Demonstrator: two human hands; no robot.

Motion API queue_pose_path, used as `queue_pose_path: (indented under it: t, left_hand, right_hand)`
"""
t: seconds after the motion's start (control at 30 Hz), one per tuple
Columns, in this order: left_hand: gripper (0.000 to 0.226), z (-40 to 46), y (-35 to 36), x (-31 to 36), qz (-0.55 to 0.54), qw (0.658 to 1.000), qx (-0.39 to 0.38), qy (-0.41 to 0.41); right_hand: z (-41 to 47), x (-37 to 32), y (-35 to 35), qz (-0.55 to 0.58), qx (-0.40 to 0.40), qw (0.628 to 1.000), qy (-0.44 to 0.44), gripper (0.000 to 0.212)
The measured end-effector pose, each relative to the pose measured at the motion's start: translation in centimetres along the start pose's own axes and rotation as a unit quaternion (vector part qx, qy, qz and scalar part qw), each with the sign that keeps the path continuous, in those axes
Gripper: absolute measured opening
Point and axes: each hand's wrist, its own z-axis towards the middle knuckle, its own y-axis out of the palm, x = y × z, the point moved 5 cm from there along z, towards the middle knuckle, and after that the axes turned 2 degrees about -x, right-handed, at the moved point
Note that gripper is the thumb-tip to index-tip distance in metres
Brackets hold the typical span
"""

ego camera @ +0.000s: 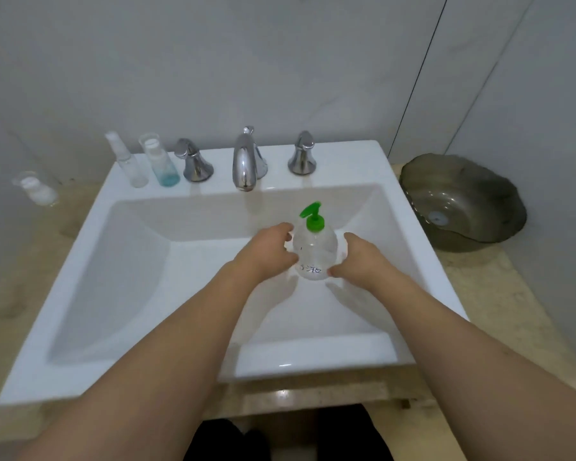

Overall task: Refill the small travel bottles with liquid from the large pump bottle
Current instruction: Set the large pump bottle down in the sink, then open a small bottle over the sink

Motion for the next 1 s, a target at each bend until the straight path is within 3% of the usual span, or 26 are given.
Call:
queue_pose_path:
  t: [0.17,0.23,0.37,0.73,1.0]
  left_hand:
    - [0.048,-3.3,-3.4,-0.8,0.011,0.999,0.045,-0.018]
    - [0.044,-4.5,-4.8,-1.3,0.024,0.998,0.06,-0.015]
    - [0.042,-6.3,-8.0,-2.2,0.043,0.994,0.097,-0.014]
    - [0.034,-7.9,-19.2,-3.1,0.133,0.944,0.301,0.003]
    - [0.053,-3.1,-21.7,-5.4,0.141,0.941,0.307,-0.032]
  right_hand:
    - [-4.3,-2.1,0.1,-0.046,0.048,0.997,0.032,0.012]
    - [-5.3,-4.0,0.7,-0.051,0.042,0.998,0.016,0.015]
    - [-5.8,-8.7,2.0,-0.057,0.032,0.997,-0.035,0.043]
    - [-3.6,-17.2,6.3,-0.03,-0.017,0.996,-0.082,0.053]
    - [-1.3,-18.7,8.0,-0.007,-0.035,0.994,-0.1,0.057]
